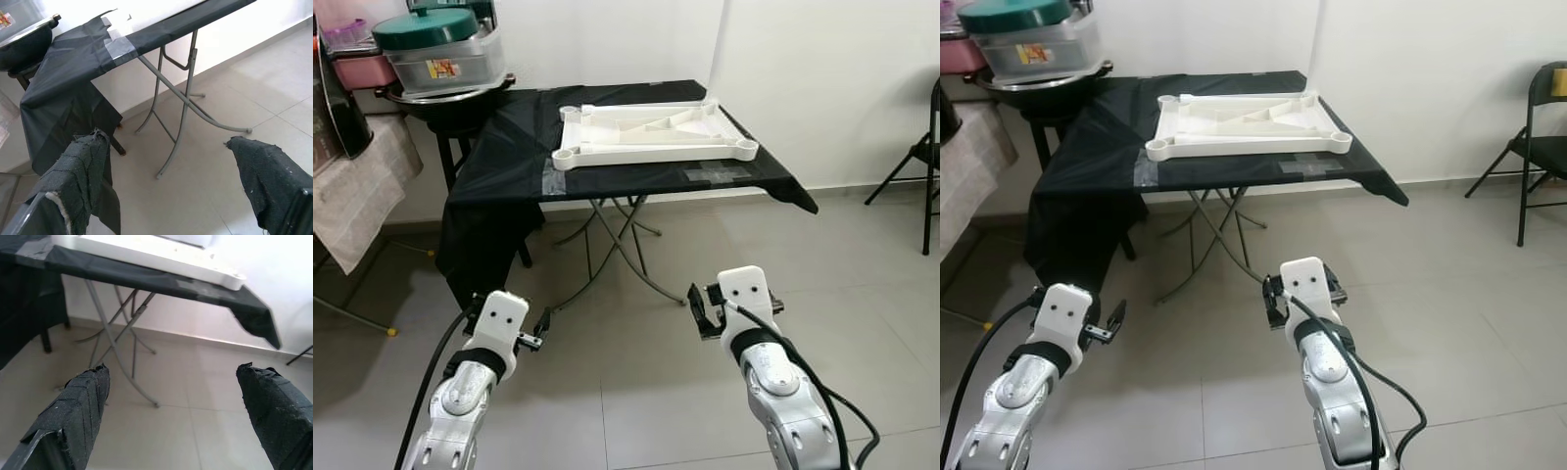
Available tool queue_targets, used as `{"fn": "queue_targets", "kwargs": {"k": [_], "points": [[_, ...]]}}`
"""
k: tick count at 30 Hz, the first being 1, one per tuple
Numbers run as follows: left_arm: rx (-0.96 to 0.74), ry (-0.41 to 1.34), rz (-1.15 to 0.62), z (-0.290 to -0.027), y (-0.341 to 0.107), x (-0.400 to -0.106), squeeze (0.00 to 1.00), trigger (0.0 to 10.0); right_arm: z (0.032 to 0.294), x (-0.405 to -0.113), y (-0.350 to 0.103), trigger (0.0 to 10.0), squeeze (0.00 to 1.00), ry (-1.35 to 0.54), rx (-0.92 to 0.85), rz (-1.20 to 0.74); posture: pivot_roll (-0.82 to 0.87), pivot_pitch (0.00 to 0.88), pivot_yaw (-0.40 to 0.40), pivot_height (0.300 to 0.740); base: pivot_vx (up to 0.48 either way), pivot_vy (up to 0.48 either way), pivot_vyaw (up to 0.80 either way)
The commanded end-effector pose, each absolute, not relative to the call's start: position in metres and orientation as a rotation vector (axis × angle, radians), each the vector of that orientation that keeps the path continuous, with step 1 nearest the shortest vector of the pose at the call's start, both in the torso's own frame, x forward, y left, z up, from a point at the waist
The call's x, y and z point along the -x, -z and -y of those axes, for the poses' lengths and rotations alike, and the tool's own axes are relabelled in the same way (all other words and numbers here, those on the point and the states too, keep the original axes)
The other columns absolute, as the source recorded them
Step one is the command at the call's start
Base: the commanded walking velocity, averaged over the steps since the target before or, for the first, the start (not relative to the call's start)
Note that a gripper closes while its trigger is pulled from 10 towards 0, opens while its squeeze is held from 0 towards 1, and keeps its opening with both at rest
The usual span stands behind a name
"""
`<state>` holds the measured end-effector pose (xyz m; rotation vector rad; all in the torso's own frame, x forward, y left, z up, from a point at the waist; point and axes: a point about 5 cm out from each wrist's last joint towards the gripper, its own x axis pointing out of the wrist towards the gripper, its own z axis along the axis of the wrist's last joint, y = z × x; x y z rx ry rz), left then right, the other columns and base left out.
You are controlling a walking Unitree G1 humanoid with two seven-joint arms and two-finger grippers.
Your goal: Building children table
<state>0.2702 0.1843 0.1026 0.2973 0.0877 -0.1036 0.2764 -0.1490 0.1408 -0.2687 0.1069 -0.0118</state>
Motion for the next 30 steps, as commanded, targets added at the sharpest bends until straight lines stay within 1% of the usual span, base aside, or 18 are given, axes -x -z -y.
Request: {"fn": "queue_targets", "kwargs": {"k": [1,2,3,7,8,9,20,23,24,26,30], "points": [[-0.310,0.101,-0.099,-0.1880,-0.1006,-0.2694,0.00,10.0,0.1484,-0.2769,-0.1399,10.0,1.00,0.018,0.279,-0.103,-0.02,0.000,-0.022,0.740,0.000,0.000,0.00],[-0.311,0.100,-0.098,-0.1888,-0.1008,-0.2689,0.00,10.0,0.1494,-0.2762,-0.1396,10.0,0.95,0.022,0.282,-0.103,-0.02,0.000,-0.022,0.740,0.000,0.000,0.00],[-0.312,0.101,-0.097,-0.1888,-0.1009,-0.2678,0.00,10.0,0.1514,-0.2748,-0.1391,10.0,0.64,0.027,0.294,-0.102,-0.03,0.000,-0.016,0.740,0.000,0.000,0.00],[-0.315,0.103,-0.096,-0.1884,-0.1008,-0.2665,0.00,10.0,0.1537,-0.2732,-0.1384,10.0,0.64,0.033,0.309,-0.100,-0.03,0.000,-0.016,0.740,0.000,0.000,0.00],[-0.315,0.115,-0.095,-0.1867,-0.1008,-0.2661,0.00,10.0,0.1547,-0.2728,-0.1379,10.0,0.00,0.039,0.309,-0.102,-0.03,0.000,-0.010,0.740,0.000,0.000,0.00],[-0.325,0.136,-0.095,-0.1835,-0.0997,-0.2657,0.00,10.0,0.1554,-0.2723,-0.1361,10.0,0.00,0.050,0.305,-0.108,-0.03,0.000,-0.010,0.740,0.000,0.000,0.00],[-0.319,0.142,-0.085,-0.1810,-0.1017,-0.2657,0.00,10.0,0.1507,-0.2758,-0.1332,10.0,0.00,0.033,0.314,-0.122,-0.01,0.000,-0.017,0.740,0.000,0.000,0.00],[-0.327,0.145,-0.081,-0.1824,-0.1028,-0.2657,0.00,10.0,0.1504,-0.2791,-0.1336,10.0,0.00,0.042,0.284,-0.127,-0.01,0.000,-0.017,0.740,0.000,0.000,0.80],[-0.328,0.145,-0.081,-0.1829,-0.1030,-0.2658,0.00,10.0,0.1502,-0.2794,-0.1337,10.0,0.00,0.043,0.279,-0.127,-0.01,0.000,-0.017,0.740,0.000,0.000,0.00],[-0.329,0.143,-0.081,-0.1840,-0.1033,-0.2659,0.00,10.0,0.1499,-0.2795,-0.1334,10.0,0.00,0.043,0.287,-0.132,-0.01,0.000,-0.017,0.740,0.000,0.000,0.00],[-0.329,0.143,-0.082,-0.1838,-0.1031,-0.2660,0.00,10.0,0.1489,-0.2789,-0.1309,10.0,0.00,0.034,0.320,-0.143,-0.01,0.000,-0.015,0.740,0.000,0.000,0.75]]}}
